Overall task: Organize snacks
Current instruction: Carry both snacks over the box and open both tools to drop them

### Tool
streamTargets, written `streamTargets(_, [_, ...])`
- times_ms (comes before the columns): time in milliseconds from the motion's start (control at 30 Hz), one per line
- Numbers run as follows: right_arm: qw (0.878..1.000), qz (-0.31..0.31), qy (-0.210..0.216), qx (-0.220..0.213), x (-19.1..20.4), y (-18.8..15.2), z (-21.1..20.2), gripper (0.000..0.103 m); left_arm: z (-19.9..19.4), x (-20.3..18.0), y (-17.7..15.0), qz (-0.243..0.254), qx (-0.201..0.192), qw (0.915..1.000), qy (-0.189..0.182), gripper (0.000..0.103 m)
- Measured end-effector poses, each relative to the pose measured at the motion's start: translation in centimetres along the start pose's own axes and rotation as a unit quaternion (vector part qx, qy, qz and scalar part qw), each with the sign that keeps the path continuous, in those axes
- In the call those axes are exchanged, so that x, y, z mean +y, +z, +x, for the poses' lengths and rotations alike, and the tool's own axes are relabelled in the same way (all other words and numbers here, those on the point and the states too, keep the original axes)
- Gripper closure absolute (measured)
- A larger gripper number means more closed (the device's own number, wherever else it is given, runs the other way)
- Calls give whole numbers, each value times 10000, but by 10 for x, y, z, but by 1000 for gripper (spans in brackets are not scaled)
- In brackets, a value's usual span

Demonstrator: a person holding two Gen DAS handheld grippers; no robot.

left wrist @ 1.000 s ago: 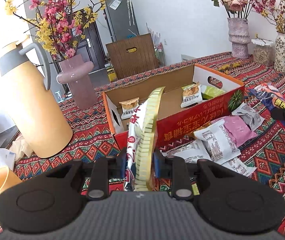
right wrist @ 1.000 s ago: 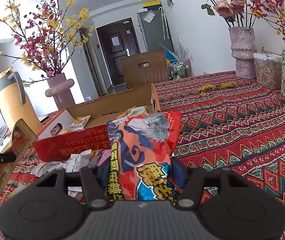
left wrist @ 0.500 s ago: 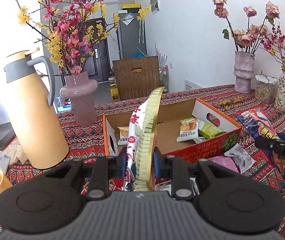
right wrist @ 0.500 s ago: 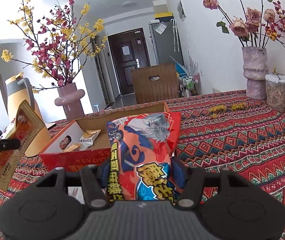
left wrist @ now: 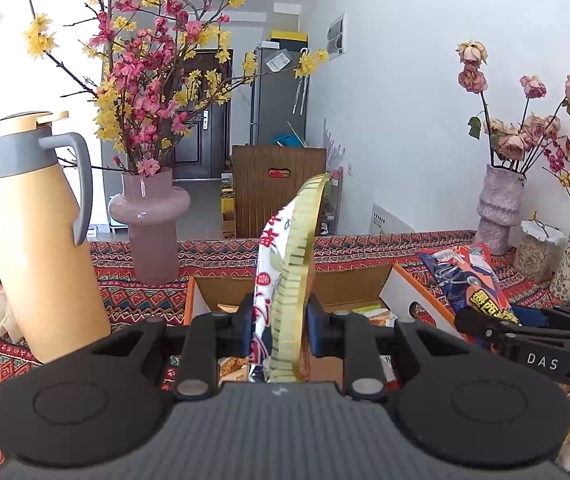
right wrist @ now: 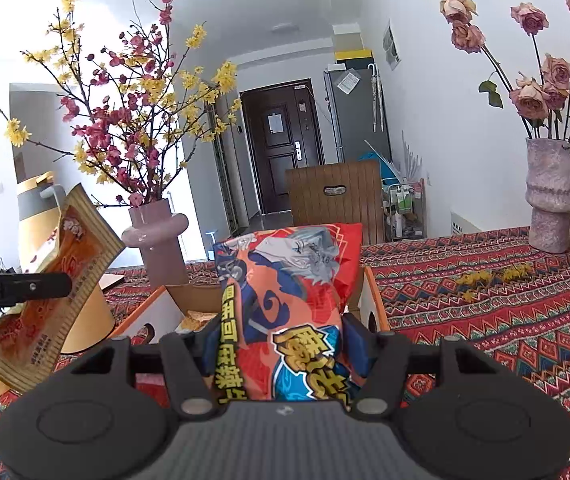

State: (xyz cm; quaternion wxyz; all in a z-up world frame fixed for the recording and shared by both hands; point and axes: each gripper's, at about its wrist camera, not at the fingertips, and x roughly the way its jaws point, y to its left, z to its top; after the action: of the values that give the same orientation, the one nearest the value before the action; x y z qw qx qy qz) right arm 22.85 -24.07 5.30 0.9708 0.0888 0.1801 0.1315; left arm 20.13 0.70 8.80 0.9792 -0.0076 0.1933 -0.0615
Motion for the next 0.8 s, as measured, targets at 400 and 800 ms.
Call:
streamTargets(400, [9996, -63, -55, 285, 11, 13, 80, 44, 69, 16, 5, -461, 133, 9987, 168, 78])
streamTargets(800, [9989, 21, -76, 473, 3, -9, 112, 44, 117, 26, -28, -463, 339, 9976, 389, 77])
